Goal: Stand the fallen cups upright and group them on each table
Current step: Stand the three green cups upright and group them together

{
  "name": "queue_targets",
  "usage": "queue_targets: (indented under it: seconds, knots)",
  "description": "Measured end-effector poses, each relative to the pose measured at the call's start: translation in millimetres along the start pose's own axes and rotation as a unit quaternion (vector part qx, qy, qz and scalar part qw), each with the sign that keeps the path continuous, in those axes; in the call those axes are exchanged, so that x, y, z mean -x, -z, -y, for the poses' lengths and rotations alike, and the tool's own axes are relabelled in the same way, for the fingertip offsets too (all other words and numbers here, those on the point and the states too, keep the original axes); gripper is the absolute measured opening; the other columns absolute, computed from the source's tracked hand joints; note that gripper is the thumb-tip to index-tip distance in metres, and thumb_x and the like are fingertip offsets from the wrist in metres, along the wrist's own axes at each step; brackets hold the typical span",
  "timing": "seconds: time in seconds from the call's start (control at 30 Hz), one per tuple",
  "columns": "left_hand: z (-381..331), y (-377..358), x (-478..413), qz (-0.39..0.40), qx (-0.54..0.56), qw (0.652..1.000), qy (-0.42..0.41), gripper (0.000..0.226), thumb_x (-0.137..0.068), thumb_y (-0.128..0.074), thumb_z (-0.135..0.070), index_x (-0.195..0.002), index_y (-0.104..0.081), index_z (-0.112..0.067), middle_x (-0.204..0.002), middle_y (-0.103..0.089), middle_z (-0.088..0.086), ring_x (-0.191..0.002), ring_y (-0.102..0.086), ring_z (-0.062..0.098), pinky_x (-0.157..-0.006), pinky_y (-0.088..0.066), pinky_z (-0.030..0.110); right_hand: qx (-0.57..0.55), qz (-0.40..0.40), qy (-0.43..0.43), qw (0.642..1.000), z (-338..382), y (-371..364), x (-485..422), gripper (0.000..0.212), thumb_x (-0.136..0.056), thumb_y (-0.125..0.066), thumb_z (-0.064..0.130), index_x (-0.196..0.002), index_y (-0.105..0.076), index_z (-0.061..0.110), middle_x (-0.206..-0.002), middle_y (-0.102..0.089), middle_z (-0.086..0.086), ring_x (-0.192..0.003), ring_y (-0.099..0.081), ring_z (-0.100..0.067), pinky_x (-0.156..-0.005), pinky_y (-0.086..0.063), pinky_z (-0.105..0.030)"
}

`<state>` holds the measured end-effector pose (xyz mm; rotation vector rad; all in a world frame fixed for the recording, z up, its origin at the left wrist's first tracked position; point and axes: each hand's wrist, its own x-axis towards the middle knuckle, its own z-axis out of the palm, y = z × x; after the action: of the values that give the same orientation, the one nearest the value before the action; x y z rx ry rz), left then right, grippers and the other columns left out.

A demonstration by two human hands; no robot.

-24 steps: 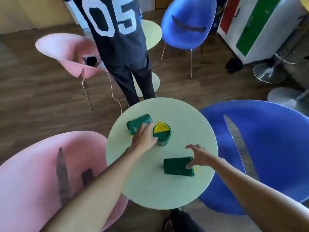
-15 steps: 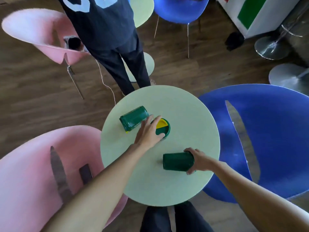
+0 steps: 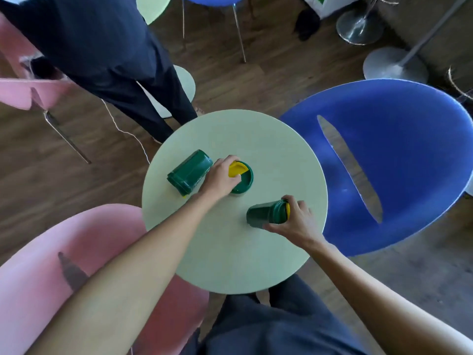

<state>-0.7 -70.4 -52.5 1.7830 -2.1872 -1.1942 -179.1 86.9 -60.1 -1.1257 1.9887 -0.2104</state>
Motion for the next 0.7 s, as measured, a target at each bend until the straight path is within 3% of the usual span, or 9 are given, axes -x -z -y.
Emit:
queue_targets:
  seconds: [0.2, 0.4, 0.47, 0.6, 0.7]
  knots:
    - [6, 9, -11, 0.031, 0.022, 0.999, -0.011, 0.045, -0.081, -0.070, -0.014, -0.125, -0.062, -0.020, -0.122, -0.066, 0.009, -0.109, -0.059, 0.026, -0.087, -0.044, 0.027, 0.024, -0.039, -0.036, 0.998, 46, -21, -4, 0.096, -0.062, -0.079, 0.067, -0.139, -0.040, 0.025, -0.127, -0.046, -0.009, -0.121, -0.040, -0.031, -0.097, -0.042, -0.039]
    - [10, 9, -17, 0.012, 0.033, 0.999, -0.026, 0.042, -0.078, -0.074, -0.017, -0.119, -0.066, -0.023, -0.107, -0.069, 0.004, -0.091, -0.059, 0.023, -0.076, -0.045, 0.025, -0.058, -0.056, -0.068, 0.994, 52, -39, -4, 0.092, -0.067, -0.078, 0.063, -0.138, -0.040, 0.021, -0.130, -0.040, -0.010, -0.123, -0.039, -0.033, -0.104, -0.038, -0.038]
    - [11, 8, -20, 0.004, 0.037, 0.999, -0.028, 0.042, -0.077, -0.075, -0.020, -0.118, -0.066, -0.023, -0.100, -0.067, 0.000, -0.087, -0.059, 0.022, -0.073, -0.044, 0.024, -0.118, -0.053, -0.078, 0.989, 47, -40, -5, 0.085, -0.071, -0.079, 0.058, -0.139, -0.043, 0.020, -0.131, -0.041, -0.011, -0.124, -0.045, -0.031, -0.105, -0.043, -0.040]
    - [11, 8, -22, 0.001, 0.031, 0.999, -0.040, 0.042, -0.077, -0.076, -0.021, -0.118, -0.066, -0.022, -0.103, -0.068, -0.001, -0.086, -0.059, 0.020, -0.072, -0.043, 0.023, -0.219, -0.039, -0.108, 0.969, 36, -36, -6, 0.070, -0.078, -0.077, 0.048, -0.136, -0.051, 0.020, -0.127, -0.050, -0.013, -0.107, -0.061, -0.029, -0.088, -0.058, -0.047]
    - [14, 7, -21, -0.002, 0.034, 0.998, -0.044, 0.042, -0.076, -0.075, -0.022, -0.117, -0.067, -0.023, -0.109, -0.071, 0.002, -0.091, -0.064, 0.023, -0.077, -0.053, 0.029, -0.273, -0.049, -0.123, 0.953, 33, -32, -4, 0.060, -0.081, -0.077, 0.036, -0.132, -0.054, 0.017, -0.123, -0.054, -0.015, -0.094, -0.065, -0.027, -0.070, -0.064, -0.040]
